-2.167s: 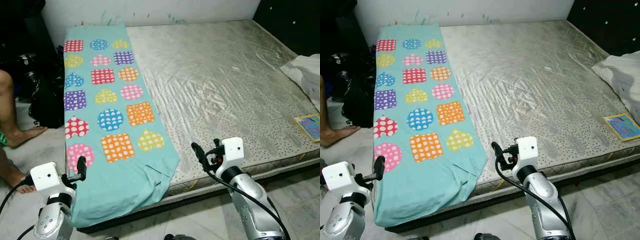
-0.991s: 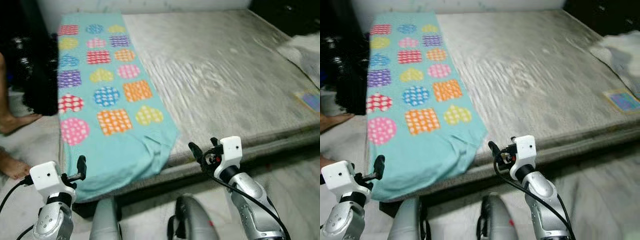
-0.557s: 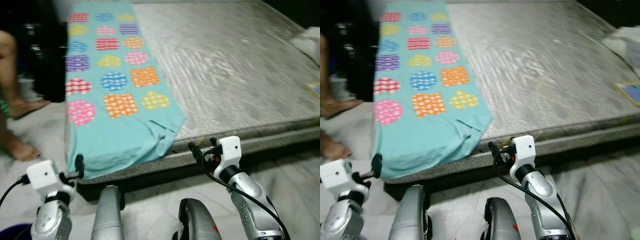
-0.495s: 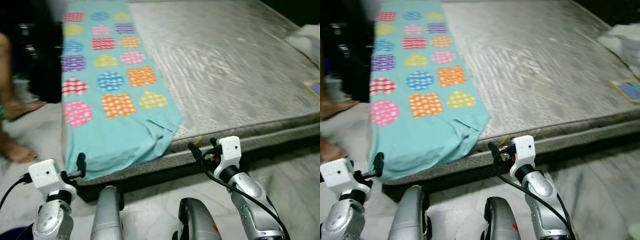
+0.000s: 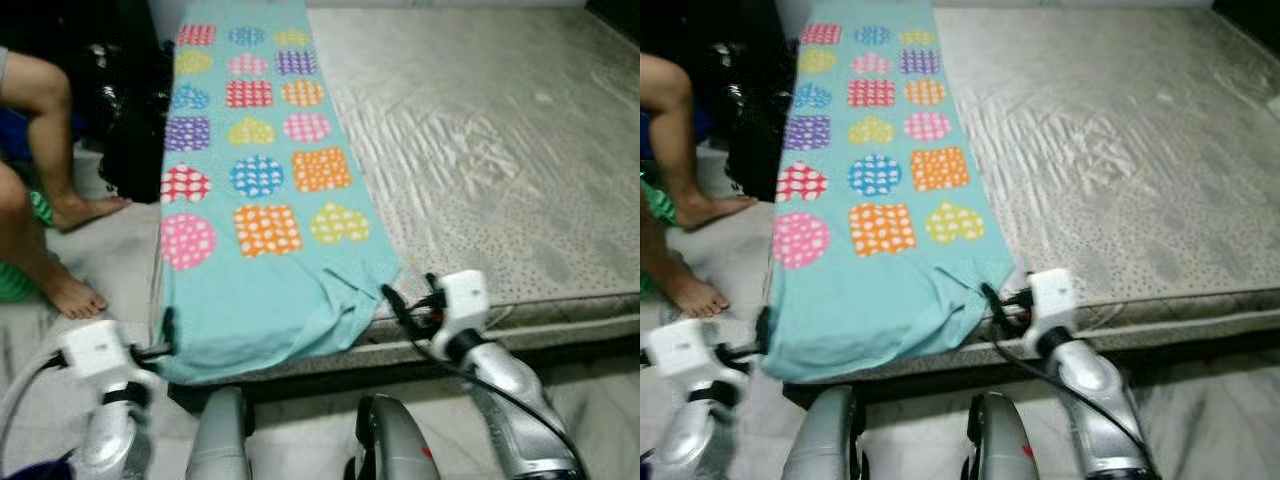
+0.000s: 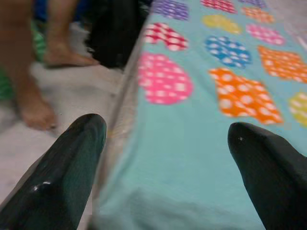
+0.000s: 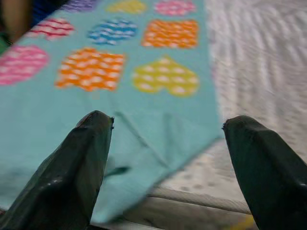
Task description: Clean up the room
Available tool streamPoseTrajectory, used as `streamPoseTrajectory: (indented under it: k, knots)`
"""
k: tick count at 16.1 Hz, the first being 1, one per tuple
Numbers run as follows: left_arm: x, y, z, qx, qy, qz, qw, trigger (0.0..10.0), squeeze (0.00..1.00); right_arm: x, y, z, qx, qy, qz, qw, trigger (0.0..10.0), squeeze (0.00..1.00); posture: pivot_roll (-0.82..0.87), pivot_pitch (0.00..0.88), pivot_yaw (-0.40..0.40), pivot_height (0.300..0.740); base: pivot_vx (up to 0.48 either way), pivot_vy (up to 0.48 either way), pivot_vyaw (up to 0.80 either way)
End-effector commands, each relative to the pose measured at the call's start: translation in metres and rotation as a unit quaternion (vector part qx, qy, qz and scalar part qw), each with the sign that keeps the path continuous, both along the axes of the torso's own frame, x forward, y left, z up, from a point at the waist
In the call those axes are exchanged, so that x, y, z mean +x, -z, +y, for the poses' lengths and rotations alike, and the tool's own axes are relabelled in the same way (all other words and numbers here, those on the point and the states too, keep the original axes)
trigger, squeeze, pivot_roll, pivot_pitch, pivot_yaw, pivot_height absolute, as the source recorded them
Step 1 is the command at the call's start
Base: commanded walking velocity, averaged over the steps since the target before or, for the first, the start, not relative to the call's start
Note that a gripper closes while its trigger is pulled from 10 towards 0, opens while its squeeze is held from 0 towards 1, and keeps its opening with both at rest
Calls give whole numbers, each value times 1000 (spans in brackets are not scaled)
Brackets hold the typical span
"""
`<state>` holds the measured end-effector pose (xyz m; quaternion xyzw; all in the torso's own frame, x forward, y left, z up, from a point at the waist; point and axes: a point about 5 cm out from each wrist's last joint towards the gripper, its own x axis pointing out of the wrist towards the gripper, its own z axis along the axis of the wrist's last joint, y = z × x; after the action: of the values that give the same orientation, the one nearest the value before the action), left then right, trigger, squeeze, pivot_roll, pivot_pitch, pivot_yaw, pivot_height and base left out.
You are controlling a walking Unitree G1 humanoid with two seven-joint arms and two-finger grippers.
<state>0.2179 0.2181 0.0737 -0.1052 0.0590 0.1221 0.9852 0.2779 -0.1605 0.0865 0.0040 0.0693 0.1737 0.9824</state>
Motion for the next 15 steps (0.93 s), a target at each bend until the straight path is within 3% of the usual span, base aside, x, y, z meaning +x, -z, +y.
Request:
streamPoseTrajectory:
  k: [1,7,11,15]
  knots:
    - [-4,0,9,11,-13,7,1000,10000,0,0,-1,5,7,-5,-1,1000,10000,0,-33,184,-58,605,296,0,0]
    - [-2,1,14,23,-28,13,999,10000,0,0,0,7,18,-11,4,1000,10000,0,-24,180,-61,605,40,0,0]
    - [-6,0,17,36,-43,23,998,10000,0,-4,3,10,21,-26,11,999,10000,0,-19,188,-58,565,0,0,0]
    - [-3,2,10,8,-21,25,999,10000,0,-4,5,11,14,-35,21,999,10000,0,-25,196,-56,545,0,0,0]
